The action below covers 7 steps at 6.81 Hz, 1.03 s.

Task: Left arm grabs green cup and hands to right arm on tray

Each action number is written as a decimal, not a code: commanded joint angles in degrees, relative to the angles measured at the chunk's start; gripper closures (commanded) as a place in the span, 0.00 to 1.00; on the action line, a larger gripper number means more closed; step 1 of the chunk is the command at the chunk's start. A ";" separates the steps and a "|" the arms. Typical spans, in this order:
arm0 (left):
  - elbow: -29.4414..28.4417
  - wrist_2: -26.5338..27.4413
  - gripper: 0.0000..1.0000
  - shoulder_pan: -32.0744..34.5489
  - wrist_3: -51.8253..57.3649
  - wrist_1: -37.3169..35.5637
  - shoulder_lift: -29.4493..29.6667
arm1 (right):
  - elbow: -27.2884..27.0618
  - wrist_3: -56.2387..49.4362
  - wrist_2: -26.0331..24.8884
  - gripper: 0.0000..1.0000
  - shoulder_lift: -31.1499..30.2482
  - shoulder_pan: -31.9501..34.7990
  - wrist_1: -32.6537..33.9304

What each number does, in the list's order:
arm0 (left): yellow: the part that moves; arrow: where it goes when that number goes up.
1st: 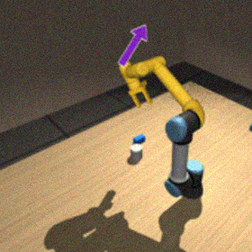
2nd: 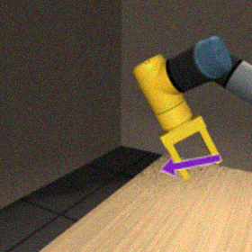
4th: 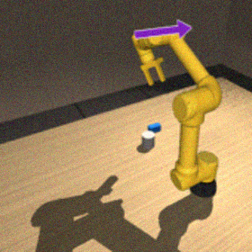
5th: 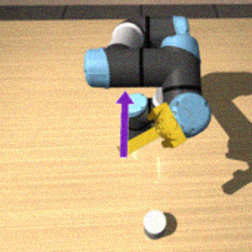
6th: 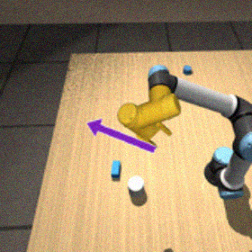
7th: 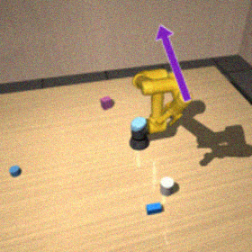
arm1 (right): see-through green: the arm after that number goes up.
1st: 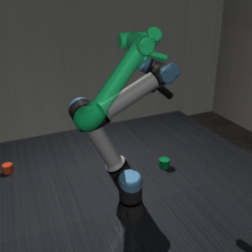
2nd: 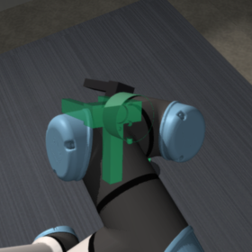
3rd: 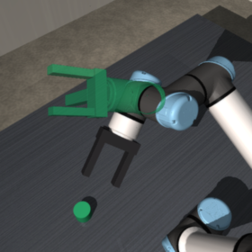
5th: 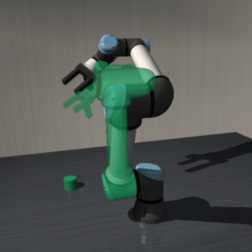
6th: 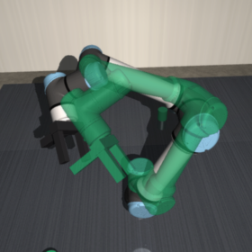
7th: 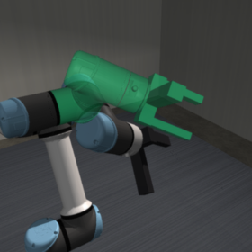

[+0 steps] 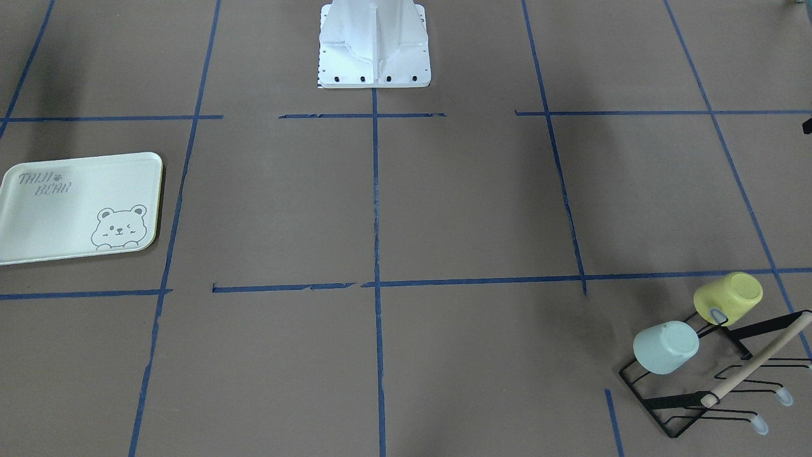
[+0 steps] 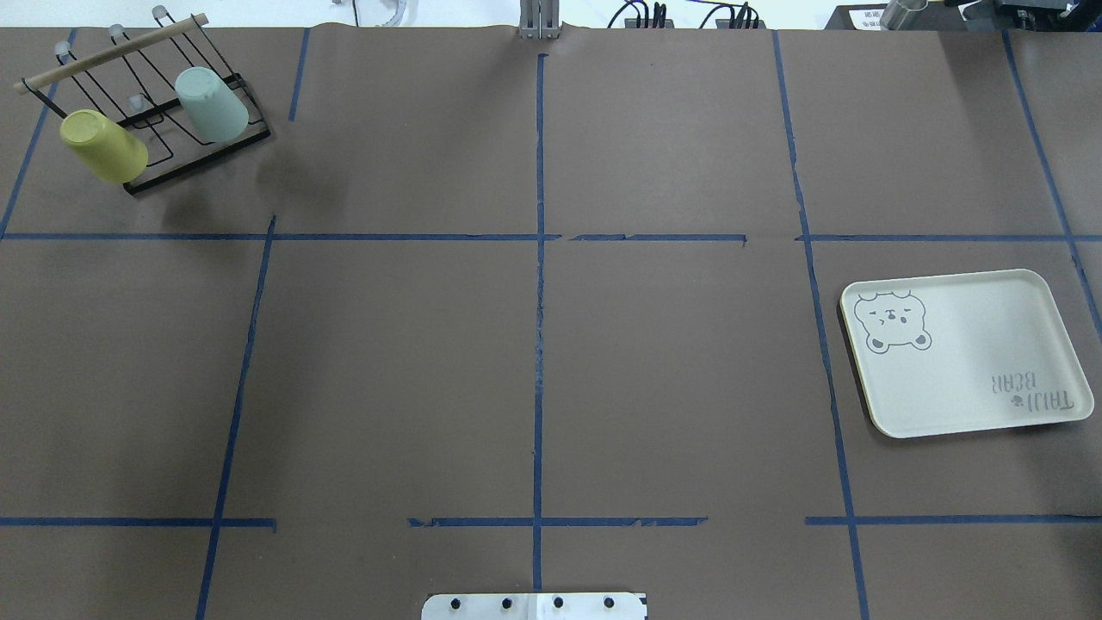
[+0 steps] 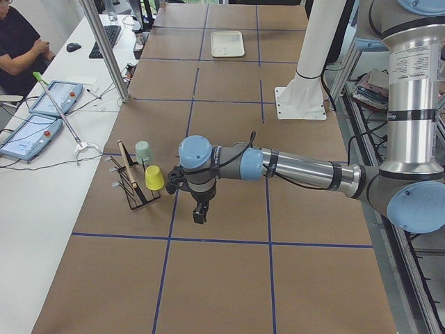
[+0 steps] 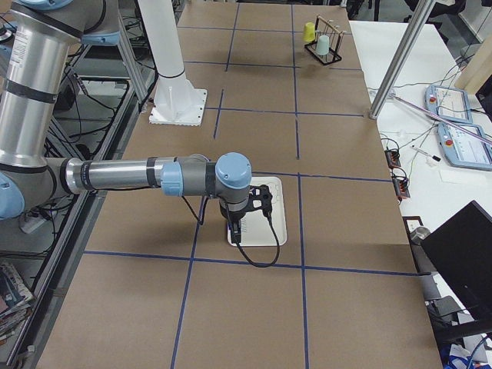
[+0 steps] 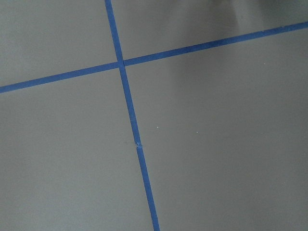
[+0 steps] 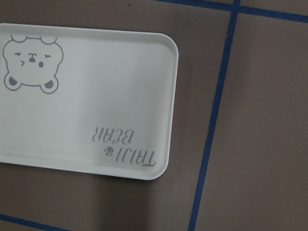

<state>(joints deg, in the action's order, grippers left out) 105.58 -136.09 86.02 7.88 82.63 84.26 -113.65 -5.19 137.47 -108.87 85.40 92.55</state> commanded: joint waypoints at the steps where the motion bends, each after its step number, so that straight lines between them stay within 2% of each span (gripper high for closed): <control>1: 0.15 -1.27 0.00 -1.19 -0.49 5.65 -0.59 | -0.08 0.09 0.16 0.00 0.06 -0.05 -0.09; 2: 0.23 -3.20 0.00 -2.51 -5.80 7.27 0.37 | -0.17 0.09 0.16 0.00 0.15 -0.14 -0.09; 3: 0.06 -2.78 0.00 -5.57 -14.30 8.24 4.21 | -0.35 0.18 0.25 0.00 0.41 -0.49 -2.17; 4: -0.29 -2.86 0.00 -6.90 -22.39 7.81 8.42 | -0.17 0.44 0.34 0.00 0.15 -0.58 -7.15; 5: -1.42 -2.60 0.00 -10.66 -32.21 7.64 13.77 | -0.26 1.40 0.86 0.00 -0.03 -0.67 -7.81; 6: -2.91 -0.17 0.00 -13.57 -38.14 7.46 18.78 | -0.26 1.58 2.43 0.00 -0.03 -0.67 -7.91; 7: -8.76 5.34 0.00 -15.60 -45.34 7.46 26.84 | -0.17 1.50 4.54 0.00 -0.03 -0.76 -8.60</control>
<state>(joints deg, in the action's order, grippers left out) 101.96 -135.80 73.35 -28.68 90.16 102.57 -113.88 -3.79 139.81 -108.86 84.72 84.77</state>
